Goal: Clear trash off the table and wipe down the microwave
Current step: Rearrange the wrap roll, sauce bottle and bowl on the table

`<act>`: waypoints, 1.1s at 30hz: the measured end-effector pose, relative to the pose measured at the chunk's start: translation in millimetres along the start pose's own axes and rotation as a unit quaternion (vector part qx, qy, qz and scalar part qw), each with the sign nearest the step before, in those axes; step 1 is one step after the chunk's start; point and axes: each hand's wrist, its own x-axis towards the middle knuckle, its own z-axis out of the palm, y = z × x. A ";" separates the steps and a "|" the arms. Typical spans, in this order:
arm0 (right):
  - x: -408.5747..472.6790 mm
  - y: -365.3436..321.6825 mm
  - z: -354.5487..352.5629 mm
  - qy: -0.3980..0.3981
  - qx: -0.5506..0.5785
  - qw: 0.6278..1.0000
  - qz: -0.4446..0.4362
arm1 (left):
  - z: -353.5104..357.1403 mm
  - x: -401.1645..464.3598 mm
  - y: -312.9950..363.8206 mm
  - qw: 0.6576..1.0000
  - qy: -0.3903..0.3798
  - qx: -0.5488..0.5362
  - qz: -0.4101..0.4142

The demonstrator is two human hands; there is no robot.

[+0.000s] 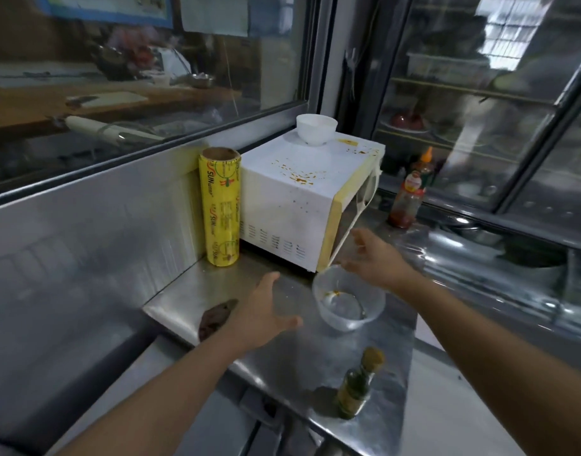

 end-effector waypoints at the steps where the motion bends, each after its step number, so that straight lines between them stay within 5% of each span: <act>1: -7.3 7.8 -1.7 0.000 -0.004 1.000 0.005 | 9.0 -5.4 2.7 1.000 -0.015 -0.003 0.000; 10: -54.3 68.7 -11.3 -0.017 0.027 0.999 0.009 | 88.4 -37.7 31.4 0.997 -0.072 -0.019 0.019; 22: -87.4 116.1 -5.2 -0.060 0.072 0.996 0.007 | 155.0 -53.4 54.9 0.995 0.087 -0.035 -0.040; 33: -51.9 90.9 8.0 -0.060 0.084 0.994 -0.038 | 109.0 -26.7 47.4 0.984 0.153 -0.060 -0.072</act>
